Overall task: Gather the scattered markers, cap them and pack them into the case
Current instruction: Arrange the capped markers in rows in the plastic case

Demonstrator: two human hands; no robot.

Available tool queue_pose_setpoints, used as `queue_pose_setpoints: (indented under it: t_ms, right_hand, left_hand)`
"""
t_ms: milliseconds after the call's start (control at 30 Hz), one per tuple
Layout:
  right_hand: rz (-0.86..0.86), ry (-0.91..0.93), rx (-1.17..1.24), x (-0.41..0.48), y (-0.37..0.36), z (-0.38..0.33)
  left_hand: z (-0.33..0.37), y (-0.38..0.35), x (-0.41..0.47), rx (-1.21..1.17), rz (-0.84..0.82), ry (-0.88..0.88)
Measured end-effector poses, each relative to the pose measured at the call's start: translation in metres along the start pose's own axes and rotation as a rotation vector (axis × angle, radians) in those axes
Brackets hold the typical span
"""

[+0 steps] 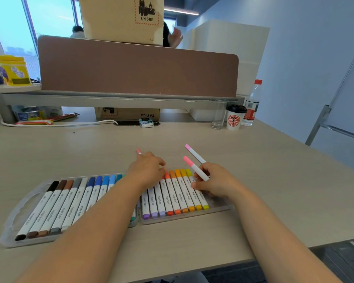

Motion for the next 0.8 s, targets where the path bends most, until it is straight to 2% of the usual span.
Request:
queue_pose_setpoints:
  t_ms: [100,233,433,600,667,800]
  right_hand:
    - [0.009,-0.022,0.061,0.0,0.0,0.002]
    - [0.072,-0.05,0.199,0.0,0.006,0.008]
    - [0.259,-0.069,0.274,0.002,0.027,0.018]
    - [0.272,-0.123,0.283,0.008,0.032,0.032]
    - [0.245,-0.122,0.272,0.013,0.037,0.033]
    - [0.22,-0.116,0.181,0.025,0.052,0.041]
  left_hand:
    - [-0.016,0.009,0.007,0.116,0.043,0.141]
    - [-0.041,0.0,0.024,0.207,-0.147,0.305]
    - [-0.038,0.022,0.04,0.09,0.021,0.306]
    - [-0.032,0.024,0.041,0.041,0.122,0.278]
    - [-0.029,0.022,0.042,-0.064,0.143,0.248]
    - [-0.007,0.019,0.041,-0.49,0.107,0.113]
Point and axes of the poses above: each hand's wrist, its own x-axis towards the middle knuckle, its own y-axis out of the back of the hand, z = x × y, the point moved 8 cm from there along x, towards the middle knuckle, and after that the axes turned 12 degrees about -x, right-handed, at the moved point
